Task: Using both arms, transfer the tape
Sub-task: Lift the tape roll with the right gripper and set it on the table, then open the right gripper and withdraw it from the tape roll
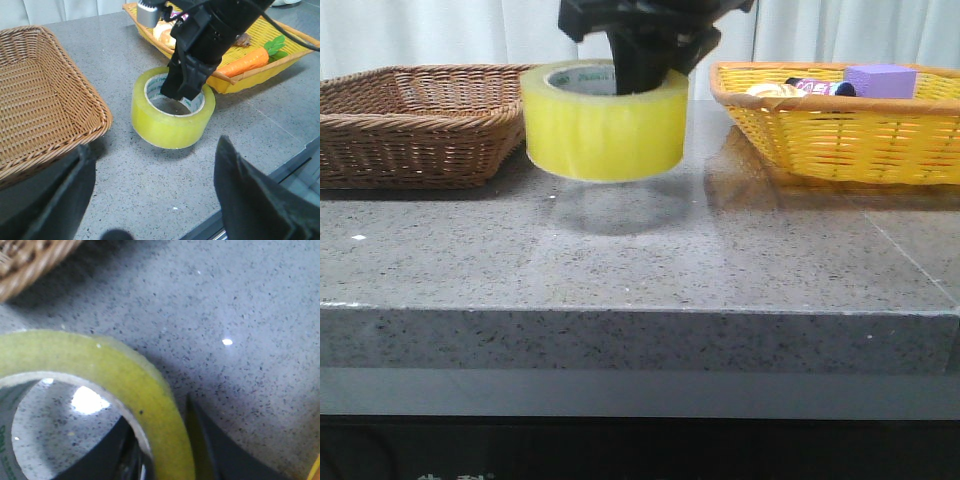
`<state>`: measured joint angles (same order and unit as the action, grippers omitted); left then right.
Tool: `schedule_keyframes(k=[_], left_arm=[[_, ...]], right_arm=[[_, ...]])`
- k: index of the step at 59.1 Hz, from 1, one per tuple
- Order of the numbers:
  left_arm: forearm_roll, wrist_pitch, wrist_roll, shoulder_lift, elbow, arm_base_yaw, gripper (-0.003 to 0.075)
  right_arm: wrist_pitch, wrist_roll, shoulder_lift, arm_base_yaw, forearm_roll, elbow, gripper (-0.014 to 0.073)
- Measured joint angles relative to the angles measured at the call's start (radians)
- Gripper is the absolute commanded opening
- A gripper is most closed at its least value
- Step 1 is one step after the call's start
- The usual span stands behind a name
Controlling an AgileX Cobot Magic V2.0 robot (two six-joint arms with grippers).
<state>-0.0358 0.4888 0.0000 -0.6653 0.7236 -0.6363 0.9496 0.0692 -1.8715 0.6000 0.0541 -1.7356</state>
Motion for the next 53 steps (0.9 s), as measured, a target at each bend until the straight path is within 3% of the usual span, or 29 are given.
schedule_keyframes(k=[17,26,32,53], left_arm=[[0.0,0.0,0.0,0.0,0.0,0.0,0.049],[0.0,0.0,0.0,0.0,0.0,0.0,0.049],[0.0,0.0,0.0,0.0,0.0,0.0,0.049],[0.0,-0.008,0.0,-0.003,0.0,0.0,0.049]], right_arm=[[-0.02,0.0,-0.07,0.0,0.014,0.013,0.0177],[-0.022,0.0,-0.083,0.0,0.014,0.013,0.0399],[-0.025,-0.004,-0.079,0.0,0.014,0.002,0.0483],[-0.01,-0.069,0.164,-0.008,-0.003,0.014,0.0443]])
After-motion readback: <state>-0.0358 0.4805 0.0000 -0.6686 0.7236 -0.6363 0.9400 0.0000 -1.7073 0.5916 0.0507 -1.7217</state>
